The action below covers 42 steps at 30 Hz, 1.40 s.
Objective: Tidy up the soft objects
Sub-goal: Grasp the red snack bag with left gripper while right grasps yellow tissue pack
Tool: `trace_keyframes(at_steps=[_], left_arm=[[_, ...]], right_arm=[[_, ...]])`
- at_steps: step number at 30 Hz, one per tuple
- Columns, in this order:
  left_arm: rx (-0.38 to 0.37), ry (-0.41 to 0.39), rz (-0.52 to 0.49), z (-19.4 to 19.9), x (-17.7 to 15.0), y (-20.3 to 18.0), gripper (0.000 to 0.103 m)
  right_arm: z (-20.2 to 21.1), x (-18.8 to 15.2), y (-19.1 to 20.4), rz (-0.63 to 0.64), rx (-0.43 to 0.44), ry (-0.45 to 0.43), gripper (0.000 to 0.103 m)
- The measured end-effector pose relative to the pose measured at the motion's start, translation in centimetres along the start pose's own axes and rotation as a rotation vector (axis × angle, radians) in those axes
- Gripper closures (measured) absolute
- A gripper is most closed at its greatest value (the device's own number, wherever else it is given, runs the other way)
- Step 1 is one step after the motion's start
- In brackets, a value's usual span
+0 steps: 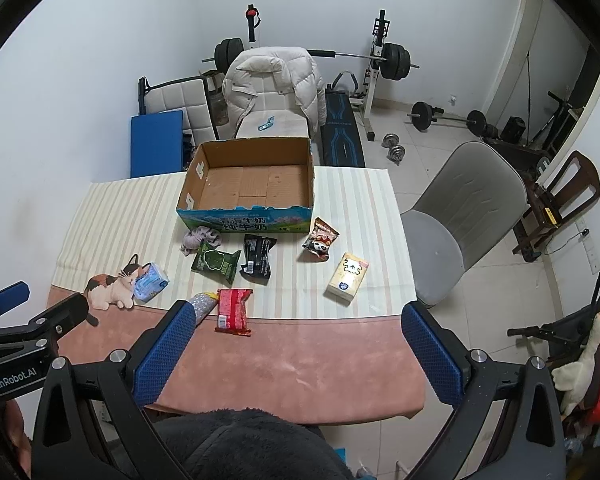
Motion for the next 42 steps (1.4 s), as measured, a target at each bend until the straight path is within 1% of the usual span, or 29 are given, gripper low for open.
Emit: trace_keyframes(at_steps=[7, 10, 13, 14, 16, 18, 20, 23, 26, 29, 30, 31, 33, 35, 36, 39, 42], left_arm=[[0.003, -0.014, -0.003, -0.2, 0.7, -0.3, 0.000], [0.025, -0.055, -0.002, -0.5, 2.1, 0.4, 0.000], [0.050, -0.076, 0.003, -1.7, 3.5, 2.0, 0.000], [0.060, -0.074, 0.003, -2.5, 3.8, 2.5, 0.000], [0.085, -0.044, -0.004, -4.8, 4.4, 3.8, 0.000], [0.109, 0.006, -0.011, -7.7, 4.5, 5.3, 0.000], [0.114, 0.066, -0.012, -10.6, 4.1, 6.5, 0.000], [0.121, 0.169, -0.020, -16.3, 2.9, 8.4, 0.000], [0.152, 0.257, -0.041, -21.0, 1.2, 9.9, 0.000], [0.170, 0.371, -0.063, -26.3, -1.3, 11.1, 0.000], [0.175, 0.400, -0.059, -27.4, -2.1, 11.2, 0.000], [0.164, 0.424, -0.048, -28.5, -2.7, 11.2, 0.000], [0.106, 0.470, -0.004, -30.8, -4.1, 10.6, 0.000], [0.037, 0.515, 0.041, -33.2, -5.1, 9.4, 0.003], [0.007, 0.541, 0.056, -34.6, -5.8, 8.5, 0.007], [-0.017, 0.611, 0.073, -38.2, -7.2, 7.0, 0.017], [-0.026, 0.657, 0.107, -40.8, -8.3, 6.1, 0.018]], right_arm=[[-0.1, 0.1, -0.3, -0.018, 0.001, 0.003, 0.000], [-0.9, 0.7, -0.9, -0.033, -0.009, -0.009, 0.000], [-3.3, 1.1, -1.3, -0.011, -0.035, -0.004, 0.000], [-4.5, 1.2, -1.2, 0.000, -0.033, 0.012, 0.000], [-6.9, 1.3, -1.1, 0.009, -0.020, 0.047, 0.000], [-9.9, 1.0, -1.2, 0.009, -0.002, 0.096, 0.000], [-13.2, 0.2, -1.0, 0.004, 0.021, 0.157, 0.000], [-18.5, -1.5, -0.2, -0.008, 0.057, 0.249, 0.000], [-24.0, -3.5, 1.9, 0.002, 0.103, 0.338, 0.000], [-28.6, -5.7, 4.9, 0.030, 0.139, 0.407, 0.000], [-30.0, -6.2, 5.7, 0.035, 0.144, 0.430, 0.000], [-31.4, -6.8, 6.4, 0.038, 0.141, 0.448, 0.000], [-34.2, -7.6, 6.6, 0.019, 0.125, 0.479, 0.000], [-36.3, -7.9, 6.4, -0.023, 0.125, 0.503, 0.000], [-37.5, -8.1, 5.6, -0.057, 0.122, 0.519, 0.000], [-39.9, -8.1, 3.0, -0.142, 0.111, 0.556, 0.001], [-41.7, -7.7, 0.7, -0.193, 0.095, 0.568, 0.001]])
Point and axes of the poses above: each gripper's, at about its wrist camera, not at the fingertips, and z roughly against the way its jaws point, y to its left, x to its top, the point moved 9 cm from there along -z, roughly the way its jaws point, and after that the axes turned 14 degrees about -x, right-handed, at the moved point
